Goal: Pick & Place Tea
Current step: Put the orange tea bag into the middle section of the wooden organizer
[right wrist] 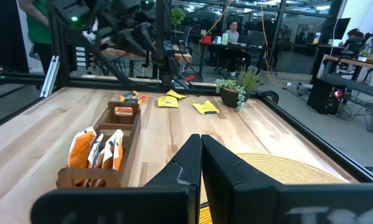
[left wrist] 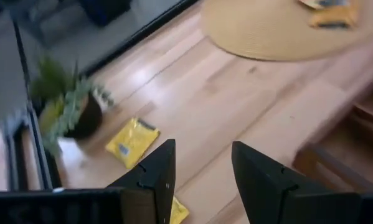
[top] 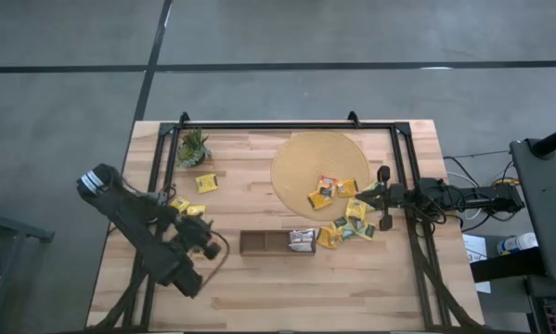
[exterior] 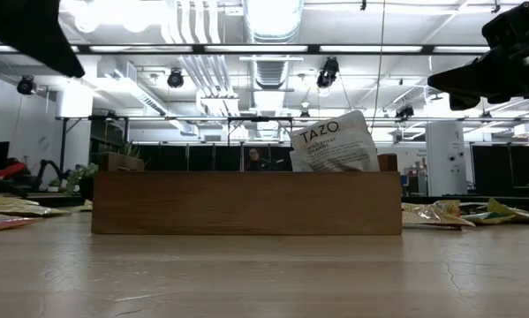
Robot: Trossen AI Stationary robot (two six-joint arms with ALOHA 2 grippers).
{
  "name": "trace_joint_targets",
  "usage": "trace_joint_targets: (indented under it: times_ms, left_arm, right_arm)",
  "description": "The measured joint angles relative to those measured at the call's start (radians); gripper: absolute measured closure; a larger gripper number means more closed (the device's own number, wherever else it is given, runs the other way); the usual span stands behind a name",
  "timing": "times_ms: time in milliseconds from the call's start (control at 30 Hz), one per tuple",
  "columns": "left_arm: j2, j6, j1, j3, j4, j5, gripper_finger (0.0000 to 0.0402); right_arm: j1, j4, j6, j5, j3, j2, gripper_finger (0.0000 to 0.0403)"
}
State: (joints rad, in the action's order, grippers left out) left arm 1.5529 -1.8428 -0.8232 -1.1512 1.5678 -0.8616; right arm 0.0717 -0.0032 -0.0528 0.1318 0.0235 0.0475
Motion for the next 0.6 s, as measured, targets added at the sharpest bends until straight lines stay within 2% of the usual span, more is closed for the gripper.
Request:
trace_joint_targets:
  times_ms: [100,167,333,433,600]
  left_arm:
    - [-0.080,-0.142,-0.007,0.098,-0.053,0.048,0.0250]
    - [-0.127,-0.182,-0.010,0.161,-0.137,0.097,0.0250]
    - [-0.205,-0.147,-0.013,0.297,-0.428,0.234,0.0250]
    - [-0.219,-0.122,-0.013,0.351,-0.556,0.273,0.0250]
    - [-0.217,-0.132,-0.013,0.382,-0.588,0.346,0.0250]
  right_arm:
    - [0.000,0.000,0.000,0.000,0.000,0.000,0.0394]
    - [0.000,0.000,0.000,0.000,0.000,0.000,0.0394]
    - [0.000,0.000,0.000,0.000,0.000,0.000,0.0394]
    - [0.000,0.000,0.000,0.000,0.000,0.000,0.0394]
    - [0.000,0.000,0.000,0.000,0.000,0.000,0.0394]
